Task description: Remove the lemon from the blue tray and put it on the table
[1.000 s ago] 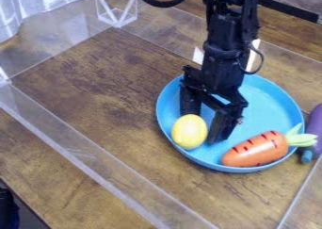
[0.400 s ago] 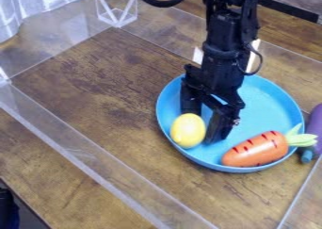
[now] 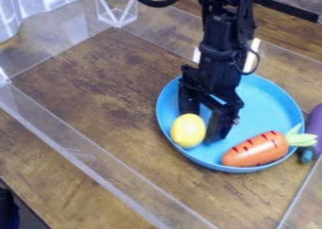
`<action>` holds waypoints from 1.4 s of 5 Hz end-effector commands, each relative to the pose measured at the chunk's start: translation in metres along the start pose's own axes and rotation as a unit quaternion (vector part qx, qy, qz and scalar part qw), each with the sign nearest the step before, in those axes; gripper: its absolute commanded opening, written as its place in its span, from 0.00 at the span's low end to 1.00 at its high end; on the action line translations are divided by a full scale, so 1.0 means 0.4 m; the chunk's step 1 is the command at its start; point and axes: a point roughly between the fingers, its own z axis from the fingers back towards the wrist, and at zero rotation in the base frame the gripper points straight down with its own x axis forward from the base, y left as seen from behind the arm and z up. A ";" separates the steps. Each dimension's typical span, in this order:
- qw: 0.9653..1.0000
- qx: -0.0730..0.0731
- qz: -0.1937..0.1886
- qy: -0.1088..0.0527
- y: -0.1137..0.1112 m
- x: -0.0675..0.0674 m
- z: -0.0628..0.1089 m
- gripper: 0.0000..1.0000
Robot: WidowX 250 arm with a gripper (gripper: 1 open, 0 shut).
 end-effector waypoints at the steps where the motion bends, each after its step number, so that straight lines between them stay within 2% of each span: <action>1: 1.000 -0.001 -0.008 0.026 0.010 -0.021 -0.027 1.00; 2: 0.999 0.002 -0.024 0.033 0.006 -0.018 -0.028 1.00; 3: 0.999 0.001 -0.014 0.037 -0.010 -0.018 -0.029 1.00; 5: 0.999 -0.002 0.009 0.044 0.032 -0.010 0.019 1.00; 7: 0.999 -0.005 0.015 0.046 -0.010 0.009 -0.001 1.00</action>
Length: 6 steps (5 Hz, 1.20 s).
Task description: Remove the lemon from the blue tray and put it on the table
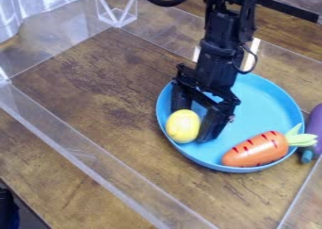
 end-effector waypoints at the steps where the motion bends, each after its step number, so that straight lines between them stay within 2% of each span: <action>1: 1.000 -0.001 -0.009 -0.004 -0.039 0.017 -0.006 1.00; 3: 1.000 0.000 -0.024 -0.001 -0.039 0.014 -0.012 1.00; 5: 1.000 -0.005 -0.005 0.000 0.025 0.009 -0.013 1.00; 6: 0.999 0.000 -0.034 0.002 0.020 0.012 -0.007 1.00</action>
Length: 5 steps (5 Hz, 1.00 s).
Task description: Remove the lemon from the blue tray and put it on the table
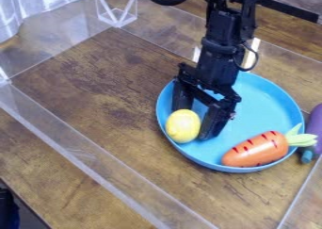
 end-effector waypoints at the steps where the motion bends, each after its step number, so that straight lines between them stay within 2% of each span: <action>1: 0.999 0.005 -0.043 0.002 0.003 0.002 0.001 1.00; 2: 0.998 0.010 -0.066 0.003 -0.003 0.002 0.010 1.00; 4: 0.998 0.007 -0.062 0.001 -0.011 -0.049 0.015 1.00; 5: 0.997 0.007 -0.071 0.000 0.007 -0.057 0.003 0.00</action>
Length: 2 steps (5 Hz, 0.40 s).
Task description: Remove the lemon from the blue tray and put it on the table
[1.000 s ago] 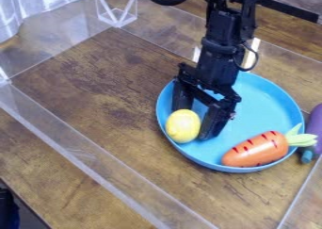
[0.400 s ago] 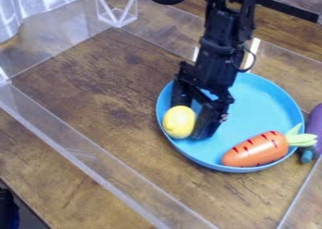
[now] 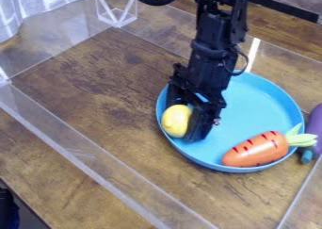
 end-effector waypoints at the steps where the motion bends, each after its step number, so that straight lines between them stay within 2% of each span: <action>1: 1.000 -0.002 -0.007 -0.006 0.029 -0.021 -0.004 0.00; 2: 1.000 -0.009 0.021 -0.010 0.031 -0.022 -0.010 0.00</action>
